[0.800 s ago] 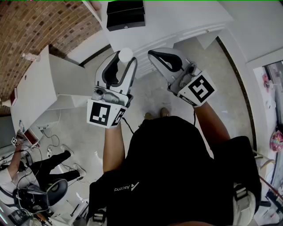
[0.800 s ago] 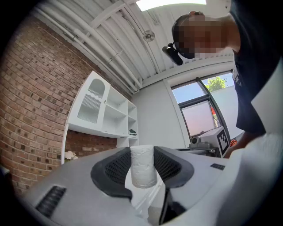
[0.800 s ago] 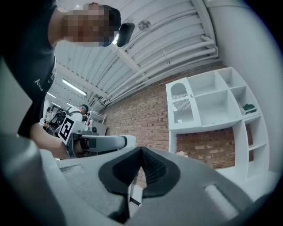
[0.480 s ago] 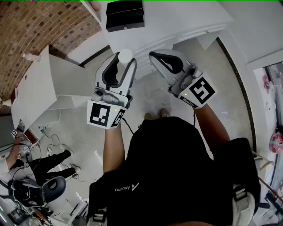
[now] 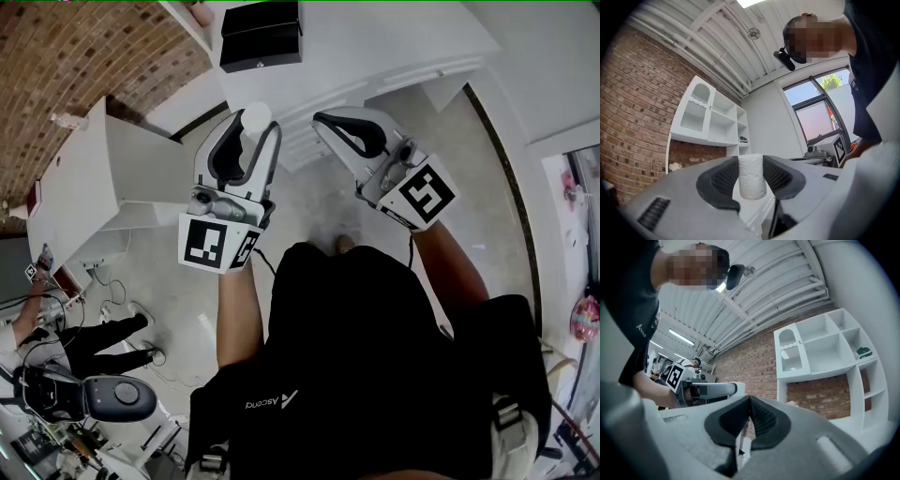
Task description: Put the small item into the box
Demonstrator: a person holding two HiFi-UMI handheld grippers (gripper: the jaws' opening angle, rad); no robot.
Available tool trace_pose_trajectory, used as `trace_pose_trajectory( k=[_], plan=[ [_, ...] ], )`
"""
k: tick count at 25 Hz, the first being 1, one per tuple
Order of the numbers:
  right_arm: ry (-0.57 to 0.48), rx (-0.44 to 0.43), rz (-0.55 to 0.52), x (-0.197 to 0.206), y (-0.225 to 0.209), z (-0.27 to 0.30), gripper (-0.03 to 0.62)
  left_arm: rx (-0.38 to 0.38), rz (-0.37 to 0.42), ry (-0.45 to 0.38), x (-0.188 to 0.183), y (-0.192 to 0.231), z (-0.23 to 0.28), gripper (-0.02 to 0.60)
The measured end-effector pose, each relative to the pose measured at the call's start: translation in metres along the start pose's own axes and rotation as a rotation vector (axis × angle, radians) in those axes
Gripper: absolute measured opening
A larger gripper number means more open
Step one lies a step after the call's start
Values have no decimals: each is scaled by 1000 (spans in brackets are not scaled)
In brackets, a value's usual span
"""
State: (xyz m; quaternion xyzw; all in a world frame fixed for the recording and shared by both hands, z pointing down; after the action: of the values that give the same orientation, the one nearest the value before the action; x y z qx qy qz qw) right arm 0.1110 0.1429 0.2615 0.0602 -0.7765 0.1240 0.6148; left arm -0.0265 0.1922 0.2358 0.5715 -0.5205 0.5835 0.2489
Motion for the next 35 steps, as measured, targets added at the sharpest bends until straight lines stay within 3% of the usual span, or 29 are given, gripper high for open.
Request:
trace_pose_trajectory(
  k=[8,20,26,35],
  plan=[
    [12,-2,16,6,-30,9,0,-19,10,25,13,16,21,163],
    [65,41,11,25,-110,89,2,25,-4,92,78,106,87,163],
    [71,82,11,36,-157,146,2,86,-28,162,122,160,123,163],
    [149,166,-4,56,-208,199,2,234,-51,314,192,202,172,163]
  ],
)
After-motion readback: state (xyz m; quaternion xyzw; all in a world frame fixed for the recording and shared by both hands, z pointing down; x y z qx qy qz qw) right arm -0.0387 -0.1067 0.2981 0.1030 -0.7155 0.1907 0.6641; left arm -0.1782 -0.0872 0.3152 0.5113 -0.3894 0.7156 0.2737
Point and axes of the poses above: the fingertips, and each gripper's own axes: z forward along the fingers, y to its left, x out of its underside, the point moved 6 cm from there along -z, backward along the fingers, and after that the axes turned 14 degrees about z, right-handed, at the moved point
